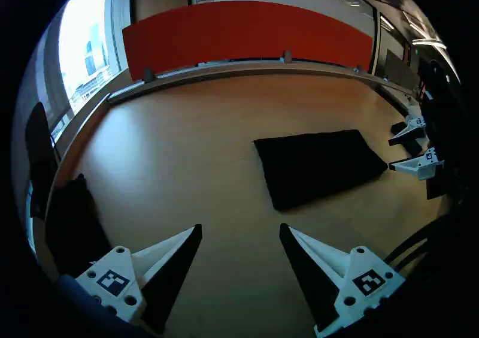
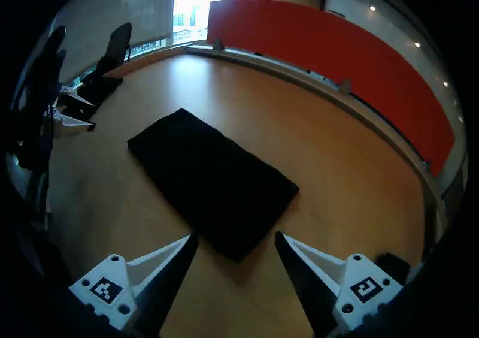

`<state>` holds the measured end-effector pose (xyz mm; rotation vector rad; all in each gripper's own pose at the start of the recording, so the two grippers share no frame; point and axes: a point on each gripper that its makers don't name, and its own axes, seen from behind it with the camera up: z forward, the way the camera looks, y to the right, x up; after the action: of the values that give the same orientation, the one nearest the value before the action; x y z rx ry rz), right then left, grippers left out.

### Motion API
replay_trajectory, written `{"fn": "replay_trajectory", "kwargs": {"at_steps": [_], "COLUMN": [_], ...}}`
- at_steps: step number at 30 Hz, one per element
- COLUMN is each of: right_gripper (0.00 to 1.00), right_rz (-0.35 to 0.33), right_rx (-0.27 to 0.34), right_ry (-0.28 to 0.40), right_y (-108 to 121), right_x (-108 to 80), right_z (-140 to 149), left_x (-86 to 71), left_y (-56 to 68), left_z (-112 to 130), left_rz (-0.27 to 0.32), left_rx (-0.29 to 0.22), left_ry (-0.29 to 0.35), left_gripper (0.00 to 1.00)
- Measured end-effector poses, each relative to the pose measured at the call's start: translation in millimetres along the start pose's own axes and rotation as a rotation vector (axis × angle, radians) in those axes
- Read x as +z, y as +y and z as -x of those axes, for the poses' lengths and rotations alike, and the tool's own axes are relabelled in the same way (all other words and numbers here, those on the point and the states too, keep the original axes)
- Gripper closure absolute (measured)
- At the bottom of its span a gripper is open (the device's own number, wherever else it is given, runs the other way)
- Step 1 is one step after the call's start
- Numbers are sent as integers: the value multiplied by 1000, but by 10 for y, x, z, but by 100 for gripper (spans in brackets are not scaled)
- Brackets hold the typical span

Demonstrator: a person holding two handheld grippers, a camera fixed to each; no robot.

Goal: Fold towel

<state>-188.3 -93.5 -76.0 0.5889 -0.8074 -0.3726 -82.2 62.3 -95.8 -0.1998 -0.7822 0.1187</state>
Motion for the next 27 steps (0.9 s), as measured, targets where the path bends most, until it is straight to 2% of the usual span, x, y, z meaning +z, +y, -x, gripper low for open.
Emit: {"fn": "replay_trajectory", "kwargs": {"at_steps": [11, 18, 23, 27], "right_gripper": [2, 7, 14, 15], "right_rz": [-47, -71, -79, -79], "right_rx": [-46, -59, -75, -93], "right_ry": [-37, -84, -107, -121], "right_y": [-47, -39, -31, -17], "right_x": [41, 96, 126, 136], "right_z": [78, 212, 266, 295], "left_x": [-146, -286, -367, -428], "left_y": [-82, -127, -153, -156], "left_z": [48, 100, 128, 140], "left_rz": [-27, -48, -64, -68], "left_rx": [-16, -28, -18, -17], "left_ry": [39, 71, 101, 126], "left_gripper": [4, 4, 4, 4]}}
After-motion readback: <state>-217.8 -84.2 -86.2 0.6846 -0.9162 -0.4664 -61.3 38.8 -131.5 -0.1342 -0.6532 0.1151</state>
